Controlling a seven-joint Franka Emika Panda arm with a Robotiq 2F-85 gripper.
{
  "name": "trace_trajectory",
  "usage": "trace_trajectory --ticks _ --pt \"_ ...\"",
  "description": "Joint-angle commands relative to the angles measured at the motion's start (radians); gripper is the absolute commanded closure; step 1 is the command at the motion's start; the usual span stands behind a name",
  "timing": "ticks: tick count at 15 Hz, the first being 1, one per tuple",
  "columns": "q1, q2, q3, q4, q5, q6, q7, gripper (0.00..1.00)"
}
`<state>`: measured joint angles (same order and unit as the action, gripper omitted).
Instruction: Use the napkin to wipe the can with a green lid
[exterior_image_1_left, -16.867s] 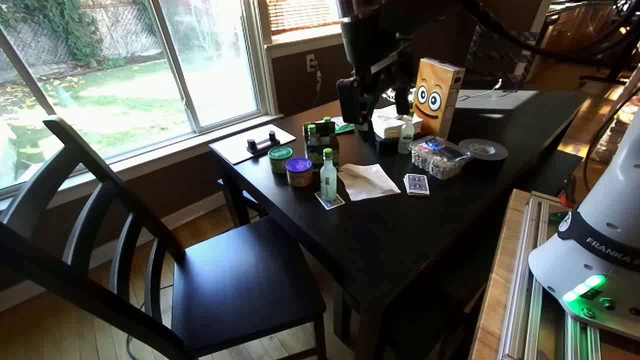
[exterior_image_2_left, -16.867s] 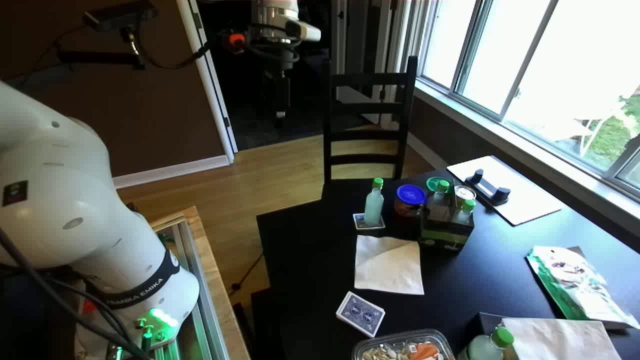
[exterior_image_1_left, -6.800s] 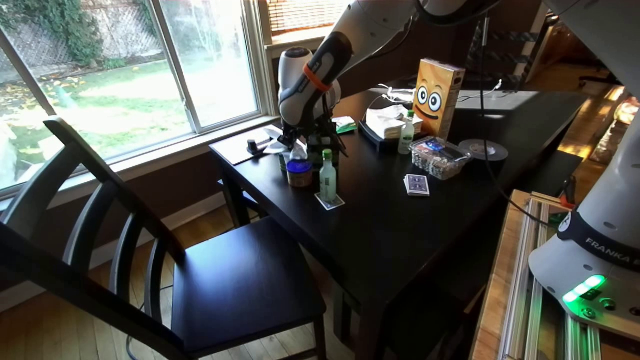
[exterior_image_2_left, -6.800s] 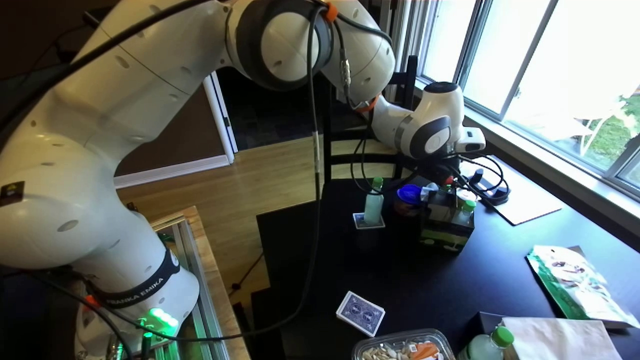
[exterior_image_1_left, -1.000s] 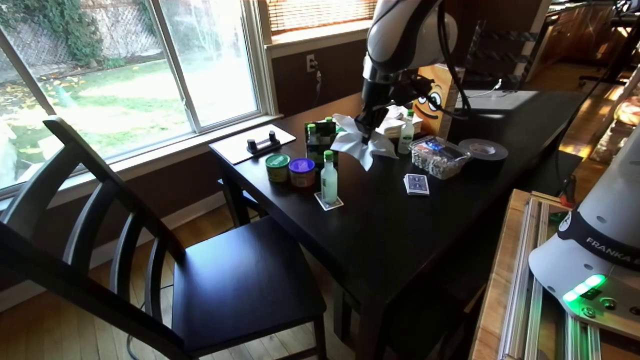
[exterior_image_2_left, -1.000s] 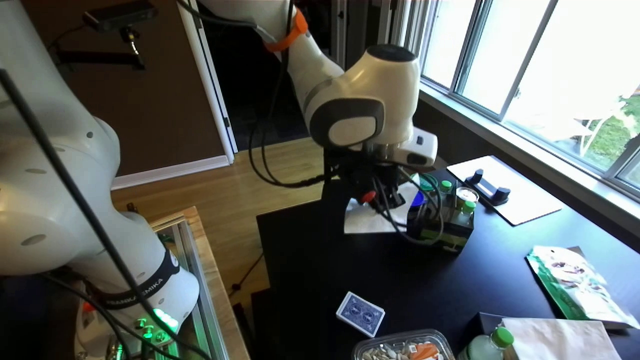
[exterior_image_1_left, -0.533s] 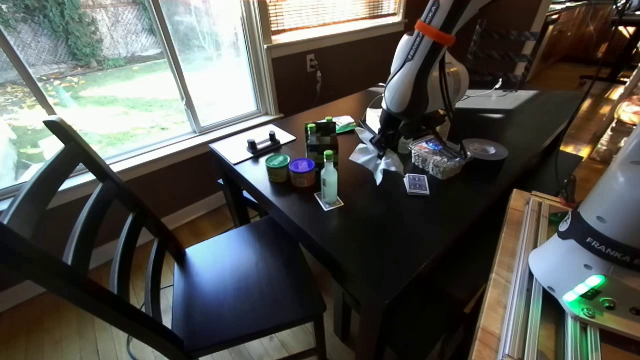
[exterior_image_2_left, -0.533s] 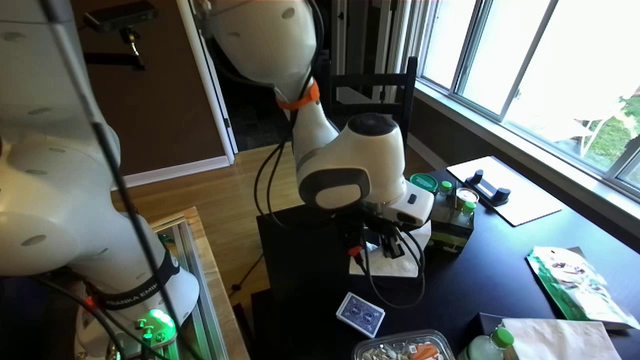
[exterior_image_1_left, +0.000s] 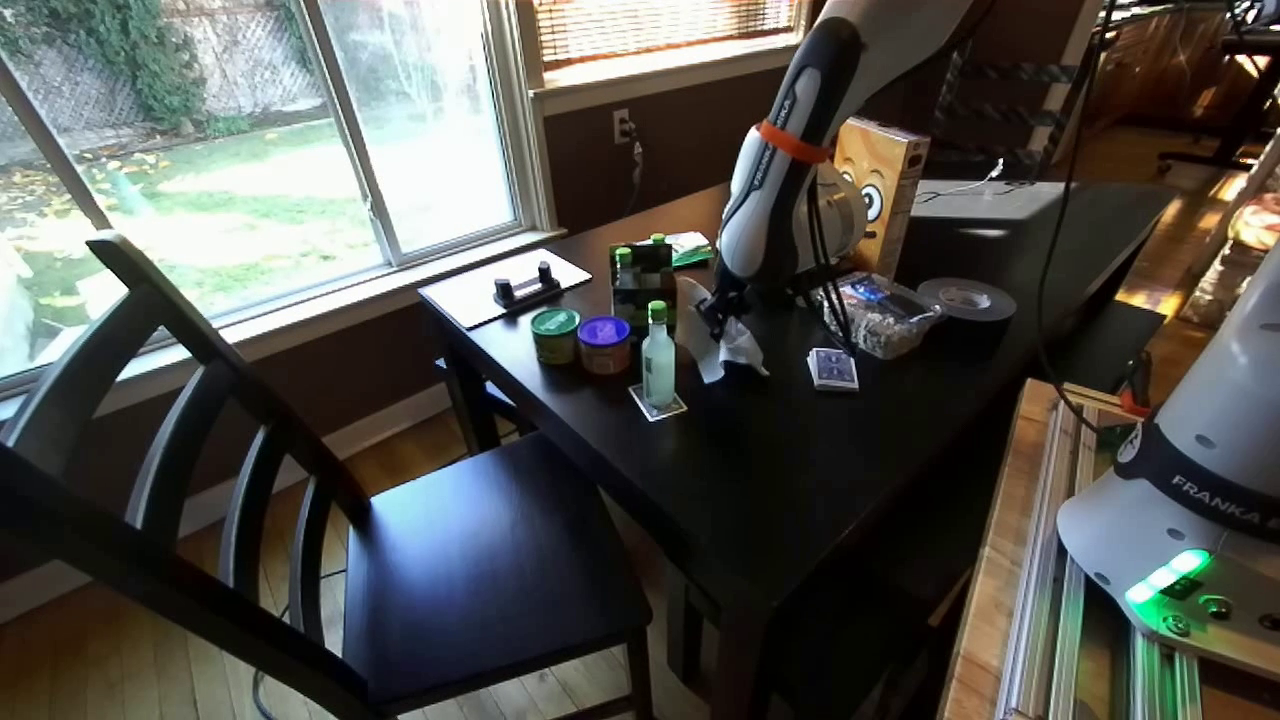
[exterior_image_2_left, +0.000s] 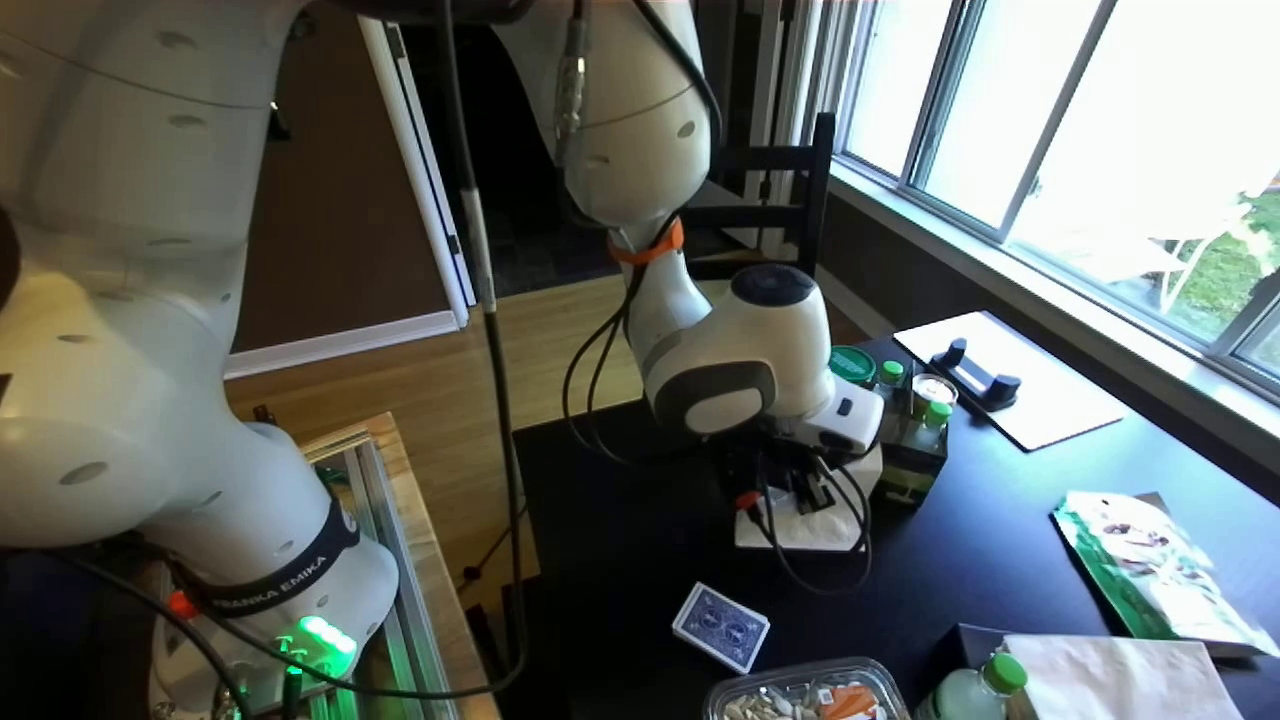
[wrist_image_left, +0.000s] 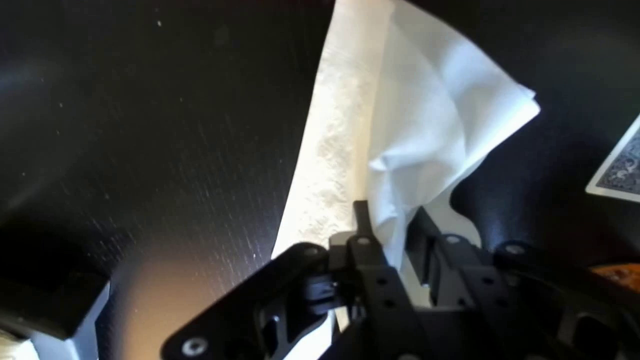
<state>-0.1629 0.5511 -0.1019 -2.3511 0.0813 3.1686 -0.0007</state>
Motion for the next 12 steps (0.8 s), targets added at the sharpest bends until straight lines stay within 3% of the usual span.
trace_trajectory --ticks 1,4,8,11,12 --pt "0.066 -0.164 -0.09 -0.049 -0.063 -0.141 -0.028 0.45" --pt "0.099 -0.318 -0.139 -0.11 -0.169 -0.29 -0.073 0.25" --pt "0.088 -0.517 -0.119 -0.193 -0.282 -0.481 -0.083 0.0" --pt "0.077 -0.644 -0.083 -0.231 -0.308 -0.63 -0.043 0.0" --pt "0.072 -0.67 -0.07 -0.237 -0.307 -0.63 -0.044 0.0"
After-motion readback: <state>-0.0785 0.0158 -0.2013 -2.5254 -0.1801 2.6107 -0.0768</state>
